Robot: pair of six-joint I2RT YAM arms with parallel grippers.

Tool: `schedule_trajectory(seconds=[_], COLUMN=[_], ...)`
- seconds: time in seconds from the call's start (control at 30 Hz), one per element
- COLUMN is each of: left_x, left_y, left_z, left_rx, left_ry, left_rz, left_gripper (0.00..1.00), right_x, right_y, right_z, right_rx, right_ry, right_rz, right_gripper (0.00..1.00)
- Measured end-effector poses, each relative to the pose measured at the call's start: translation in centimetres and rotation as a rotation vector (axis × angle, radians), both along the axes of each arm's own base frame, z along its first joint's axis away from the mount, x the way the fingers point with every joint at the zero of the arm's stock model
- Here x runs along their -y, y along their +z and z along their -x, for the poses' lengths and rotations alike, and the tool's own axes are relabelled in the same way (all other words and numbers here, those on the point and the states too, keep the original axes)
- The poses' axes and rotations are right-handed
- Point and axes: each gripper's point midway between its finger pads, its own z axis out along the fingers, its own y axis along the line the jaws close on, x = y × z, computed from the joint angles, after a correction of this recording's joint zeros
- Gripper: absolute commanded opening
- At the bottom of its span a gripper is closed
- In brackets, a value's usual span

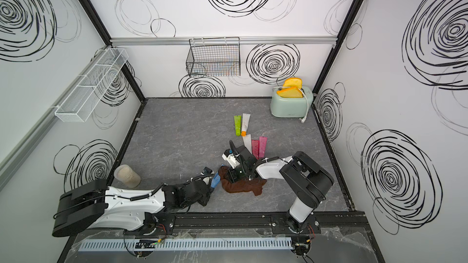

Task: Wipe the surface of the toothpaste tube
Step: Wipe the dirt from the toothpaste tube.

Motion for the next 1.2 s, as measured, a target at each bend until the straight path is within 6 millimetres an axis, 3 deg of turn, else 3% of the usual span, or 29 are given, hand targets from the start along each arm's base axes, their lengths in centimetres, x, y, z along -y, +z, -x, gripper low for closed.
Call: schedule_trajectory(seconds=[0.13,0.27,0.33,0.5,0.6,0.97,1.2], left_x=[0.0,0.0,0.0,0.0,0.1,0.2,0.2], left_y=[0.0,0.0,0.0,0.0,0.0,0.0,0.0], left_z=[0.0,0.0,0.0,0.0,0.1,0.2,0.2], left_rx=[0.004,0.007,0.008,0.012,0.012,0.013,0.013], left_ry=[-0.004,-0.007,-0.007,-0.007,-0.012,-0.02,-0.02], left_rz=[-0.005,-0.006,-0.007,-0.009,-0.01,-0.013,-0.014], left_gripper=[0.0,0.0,0.0,0.0,0.0,0.0,0.0], right_x=[-1.2,-1.2,-0.7,1.5,2.1,-1.2,-4.1], right_y=[0.3,0.3,0.5,1.5,1.7,1.4,2.4], right_z=[2.1,2.2,0.9,-4.6,-6.0,-2.5,1.4], right_rx=[-0.005,-0.005,0.002,0.065,0.093,0.106,0.07], right_ry=[0.05,0.053,0.028,-0.095,-0.127,-0.006,0.113], right_rz=[-0.003,0.005,0.013,0.04,0.047,0.032,-0.049], right_gripper=[0.0,0.0,0.0,0.0,0.0,0.0,0.0])
